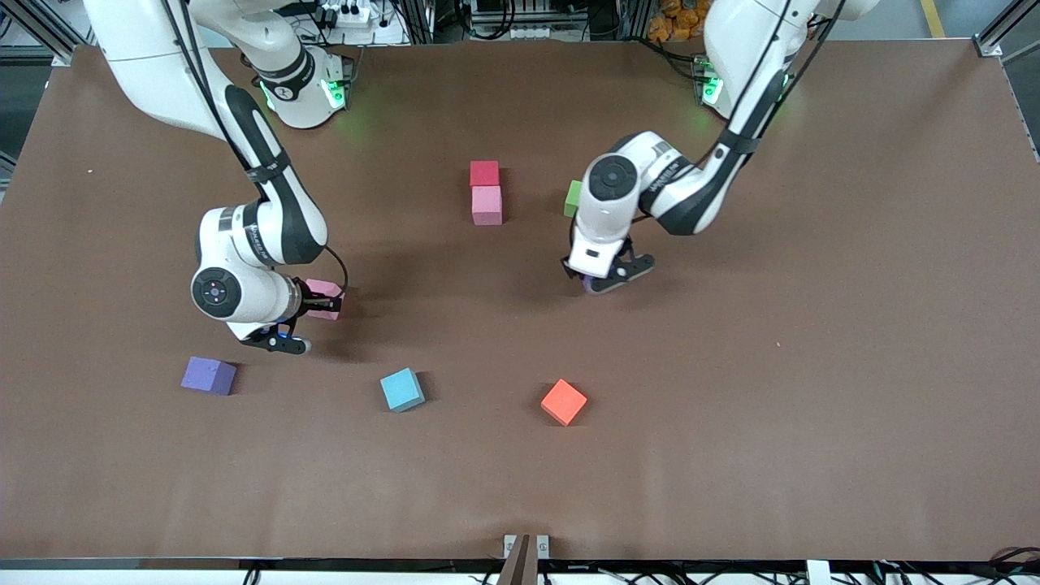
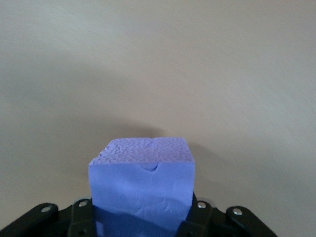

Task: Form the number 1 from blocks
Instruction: 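Place the purple cube below the pink cube with the left gripper, then place the pink cube below the purple cube while the left gripper reaches green, then grasp the green cube with the left gripper while the right arm withdraws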

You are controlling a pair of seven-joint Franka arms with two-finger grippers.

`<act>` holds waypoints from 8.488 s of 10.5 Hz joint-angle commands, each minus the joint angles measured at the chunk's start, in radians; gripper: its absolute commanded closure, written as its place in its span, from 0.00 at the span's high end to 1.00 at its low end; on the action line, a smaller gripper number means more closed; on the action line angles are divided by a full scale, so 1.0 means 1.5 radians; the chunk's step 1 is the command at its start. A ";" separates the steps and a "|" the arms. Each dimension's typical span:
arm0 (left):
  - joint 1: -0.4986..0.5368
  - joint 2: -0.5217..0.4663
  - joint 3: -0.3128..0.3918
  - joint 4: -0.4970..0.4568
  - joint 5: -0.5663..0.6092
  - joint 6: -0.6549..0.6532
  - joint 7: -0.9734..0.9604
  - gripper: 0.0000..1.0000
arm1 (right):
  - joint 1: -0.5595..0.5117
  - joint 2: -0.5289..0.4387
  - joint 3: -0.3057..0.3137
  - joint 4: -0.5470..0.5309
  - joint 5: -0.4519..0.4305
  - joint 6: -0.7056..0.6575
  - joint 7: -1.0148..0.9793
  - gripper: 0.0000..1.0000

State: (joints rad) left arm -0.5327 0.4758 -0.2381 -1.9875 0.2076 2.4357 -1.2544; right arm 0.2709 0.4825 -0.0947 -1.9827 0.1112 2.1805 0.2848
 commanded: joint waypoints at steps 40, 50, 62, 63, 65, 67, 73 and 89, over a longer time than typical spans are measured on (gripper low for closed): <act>-0.135 0.066 0.034 0.313 0.020 -0.227 0.058 1.00 | 0.176 -0.045 -0.026 0.086 0.074 0.063 0.003 0.62; 0.105 0.093 0.032 0.302 0.005 -0.209 0.129 1.00 | 0.394 -0.005 -0.027 0.042 0.074 0.136 0.271 0.61; 0.093 -0.060 -0.035 -0.007 -0.049 -0.111 -0.121 1.00 | 0.438 0.015 -0.026 0.032 0.073 0.127 0.325 1.00; 0.102 -0.080 -0.035 -0.052 -0.049 -0.074 -0.182 1.00 | 0.432 0.000 -0.026 0.031 0.071 0.125 0.321 1.00; 0.107 -0.086 -0.035 -0.084 -0.049 -0.062 -0.288 1.00 | 0.398 -0.048 -0.025 0.008 0.067 0.126 0.311 1.00; 0.104 -0.086 -0.035 -0.108 -0.049 -0.041 -0.402 1.00 | 0.349 -0.077 -0.026 0.005 0.065 0.125 0.310 1.00; 0.092 -0.117 -0.148 -0.205 -0.039 0.023 -0.593 1.00 | 0.156 -0.139 -0.025 0.081 -0.007 -0.003 0.034 1.00; 0.076 -0.092 -0.182 -0.265 -0.022 0.114 -0.720 1.00 | -0.247 -0.240 0.177 0.300 -0.069 -0.354 -0.061 1.00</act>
State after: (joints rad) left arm -0.4090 0.3102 -0.5076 -2.3868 0.1548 2.5764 -2.3133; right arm -0.0822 0.1266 0.1450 -1.5682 0.0337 1.6922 0.1700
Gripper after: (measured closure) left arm 0.000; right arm 0.000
